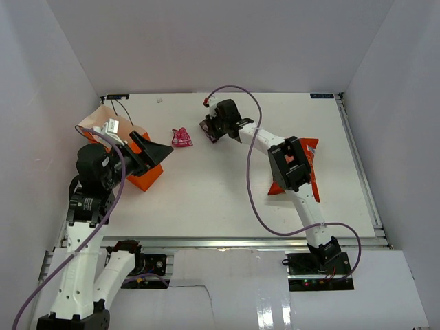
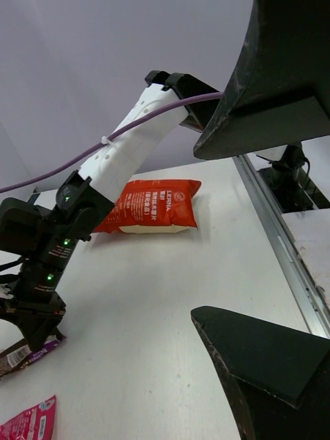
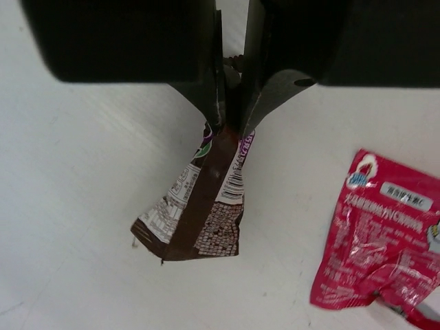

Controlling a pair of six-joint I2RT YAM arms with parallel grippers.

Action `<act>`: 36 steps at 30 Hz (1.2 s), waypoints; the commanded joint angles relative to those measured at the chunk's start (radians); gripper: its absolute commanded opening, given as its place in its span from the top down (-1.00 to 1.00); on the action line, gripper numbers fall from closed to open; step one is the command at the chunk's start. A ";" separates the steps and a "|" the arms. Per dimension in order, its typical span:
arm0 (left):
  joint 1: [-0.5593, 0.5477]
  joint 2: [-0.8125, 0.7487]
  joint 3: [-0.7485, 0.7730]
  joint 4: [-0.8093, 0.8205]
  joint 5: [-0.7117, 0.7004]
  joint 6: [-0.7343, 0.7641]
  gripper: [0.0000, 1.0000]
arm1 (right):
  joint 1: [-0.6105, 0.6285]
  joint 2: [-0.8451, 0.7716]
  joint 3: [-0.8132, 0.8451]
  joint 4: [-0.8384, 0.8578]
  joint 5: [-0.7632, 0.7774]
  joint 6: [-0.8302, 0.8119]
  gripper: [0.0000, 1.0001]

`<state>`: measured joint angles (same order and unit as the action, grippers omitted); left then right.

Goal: Place the snacks into the paper bag

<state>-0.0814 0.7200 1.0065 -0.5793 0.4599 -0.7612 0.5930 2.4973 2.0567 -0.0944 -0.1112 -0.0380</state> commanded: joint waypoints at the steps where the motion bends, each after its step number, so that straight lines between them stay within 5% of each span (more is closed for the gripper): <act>1: 0.002 0.024 -0.008 0.116 0.051 -0.081 -0.96 | -0.025 -0.149 -0.078 -0.001 -0.073 0.003 0.73; 6: -0.004 0.075 -0.032 0.199 0.102 -0.133 -0.96 | -0.084 -0.409 -0.309 -0.001 -0.250 0.030 0.85; 10: -0.040 0.098 -0.062 0.251 0.105 -0.174 -0.96 | -0.111 -0.601 -0.490 -0.042 -0.532 -0.037 0.85; 16: -0.245 0.151 -0.117 0.303 -0.065 -0.222 -0.96 | -0.098 -0.882 -0.714 -0.096 -0.738 -0.120 0.85; 25: -0.388 0.292 -0.123 0.411 -0.168 -0.285 -0.96 | -0.029 -1.035 -0.831 -0.110 -0.751 -0.102 0.85; 36: -0.446 0.283 -0.166 0.414 -0.263 -0.326 -0.93 | -0.001 -1.025 -0.773 -0.107 -0.778 -0.088 0.85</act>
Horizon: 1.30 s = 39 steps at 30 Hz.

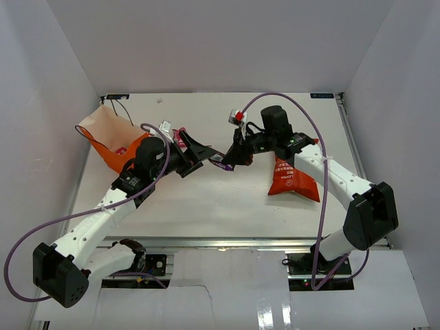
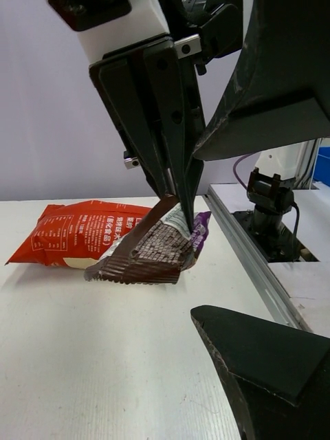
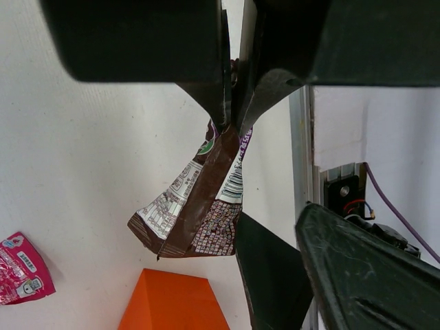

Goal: Place the snacks into the paper bag

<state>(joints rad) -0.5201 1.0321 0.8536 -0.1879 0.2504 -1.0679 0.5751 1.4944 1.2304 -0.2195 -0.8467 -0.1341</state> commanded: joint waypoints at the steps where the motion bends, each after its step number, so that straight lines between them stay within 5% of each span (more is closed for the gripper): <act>1: -0.009 -0.029 -0.013 0.022 -0.059 -0.023 -0.92 | 0.022 -0.017 0.053 0.020 -0.045 0.010 0.85; 14: -0.012 -0.033 -0.036 0.010 -0.129 -0.070 -0.88 | 0.066 -0.010 0.084 0.022 -0.057 0.008 0.85; 33: -0.012 -0.061 -0.065 0.031 -0.112 -0.078 0.09 | 0.081 0.055 0.122 0.031 -0.034 0.001 0.79; 35: -0.012 -0.066 -0.065 0.030 -0.117 -0.075 0.34 | 0.091 0.063 0.124 0.031 -0.034 -0.004 0.71; 39: -0.012 -0.086 -0.056 0.008 -0.134 -0.061 0.63 | 0.097 0.070 0.126 0.016 -0.043 -0.039 0.21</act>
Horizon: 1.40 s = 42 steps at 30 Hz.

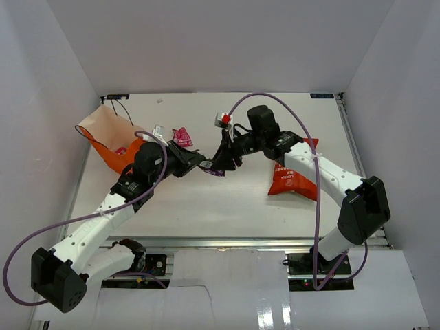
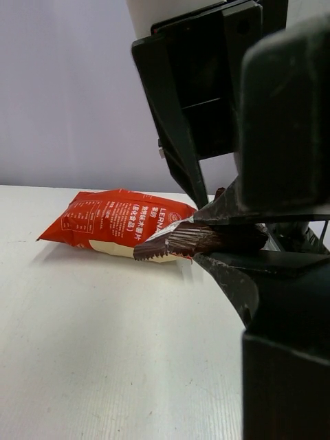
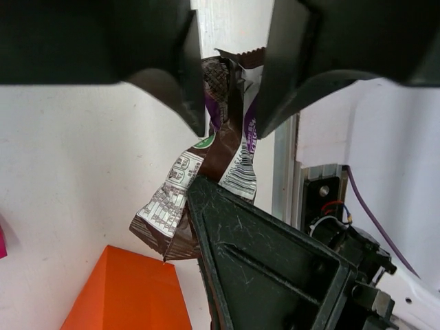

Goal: Place the snacks into the paper bag

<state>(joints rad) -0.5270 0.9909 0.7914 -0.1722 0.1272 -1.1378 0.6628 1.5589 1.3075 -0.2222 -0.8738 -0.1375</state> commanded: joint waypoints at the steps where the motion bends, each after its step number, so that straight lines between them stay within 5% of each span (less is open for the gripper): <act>1: -0.005 -0.050 0.015 -0.019 -0.018 0.016 0.68 | 0.009 0.006 0.050 0.009 -0.020 -0.051 0.12; 2: -0.005 -0.064 0.022 -0.054 -0.040 0.032 0.77 | 0.009 0.004 0.052 -0.011 -0.024 -0.077 -0.05; 7: 0.004 -0.115 0.075 -0.180 -0.112 0.104 0.87 | 0.004 -0.019 0.062 -0.058 -0.004 -0.149 -0.27; 15: 0.021 -0.117 0.397 -0.590 -0.386 0.311 0.90 | -0.087 -0.054 0.044 -0.075 -0.013 -0.183 -0.29; 20: 0.022 -0.039 0.655 -0.824 -0.672 0.426 0.93 | -0.152 -0.056 0.009 -0.071 -0.016 -0.183 -0.29; 25: 0.022 0.069 0.918 -0.940 -0.879 0.532 0.93 | -0.181 -0.056 -0.028 -0.069 -0.013 -0.186 -0.29; 29: 0.031 0.133 0.983 -0.932 -0.994 0.672 0.94 | -0.189 -0.049 -0.036 -0.071 -0.008 -0.188 -0.29; 32: 0.088 0.166 0.973 -0.894 -1.002 0.726 0.94 | -0.192 -0.046 -0.036 -0.071 -0.007 -0.188 -0.29; 38: 0.414 0.195 0.866 -0.727 -0.735 0.846 0.96 | -0.195 -0.048 -0.050 -0.071 -0.002 -0.191 -0.29; 42: 0.486 0.250 0.847 -0.690 -0.644 0.830 0.96 | -0.201 -0.054 -0.062 -0.074 0.001 -0.192 -0.29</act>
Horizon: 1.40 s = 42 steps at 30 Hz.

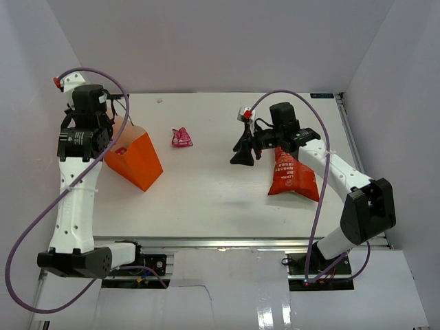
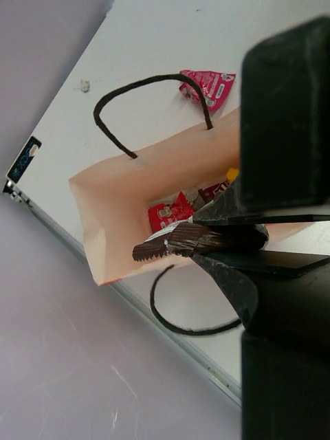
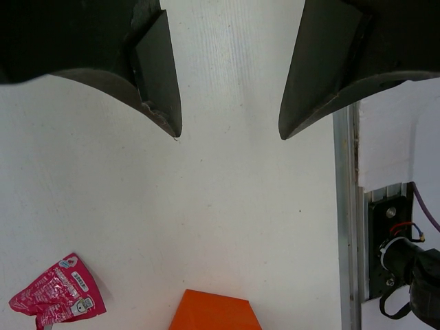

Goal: Place the snacks into the paper bag

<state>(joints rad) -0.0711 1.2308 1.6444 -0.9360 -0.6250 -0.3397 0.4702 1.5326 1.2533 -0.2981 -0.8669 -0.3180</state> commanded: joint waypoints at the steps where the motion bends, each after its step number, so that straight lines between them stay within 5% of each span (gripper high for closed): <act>1: 0.043 0.021 -0.008 0.075 0.142 0.010 0.96 | -0.010 -0.031 -0.011 0.002 -0.006 -0.012 -0.29; 4: 0.065 0.044 -0.040 0.083 0.182 -0.022 0.85 | -0.010 -0.034 -0.020 0.001 -0.001 -0.013 -0.29; 9: 0.111 0.018 -0.086 0.088 0.225 -0.065 -0.14 | -0.012 -0.034 -0.029 -0.009 0.011 -0.024 -0.29; 12: 0.111 -0.005 -0.071 0.100 0.298 -0.082 -0.47 | -0.012 -0.026 -0.022 -0.016 0.016 -0.027 -0.29; 18: 0.111 -0.140 -0.104 0.184 0.562 -0.064 -0.65 | -0.022 -0.019 -0.002 -0.035 0.022 -0.029 -0.29; 23: 0.085 -0.160 -0.297 0.399 1.062 -0.227 -0.70 | -0.071 -0.022 -0.014 -0.042 0.026 -0.021 -0.29; 28: -0.315 -0.006 -0.270 0.439 0.816 -0.212 -0.75 | -0.142 -0.025 -0.032 -0.041 0.026 -0.013 -0.29; 34: -0.369 0.278 -0.198 0.414 0.674 -0.207 -0.76 | -0.189 -0.022 -0.052 -0.042 0.045 -0.013 -0.29; 42: -0.369 0.604 -0.019 0.422 0.357 0.039 -0.78 | -0.208 0.000 -0.071 -0.046 0.059 -0.015 -0.29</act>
<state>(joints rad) -0.4423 1.8145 1.5414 -0.5346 -0.1009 -0.4164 0.2687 1.5322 1.1866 -0.3458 -0.8093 -0.3260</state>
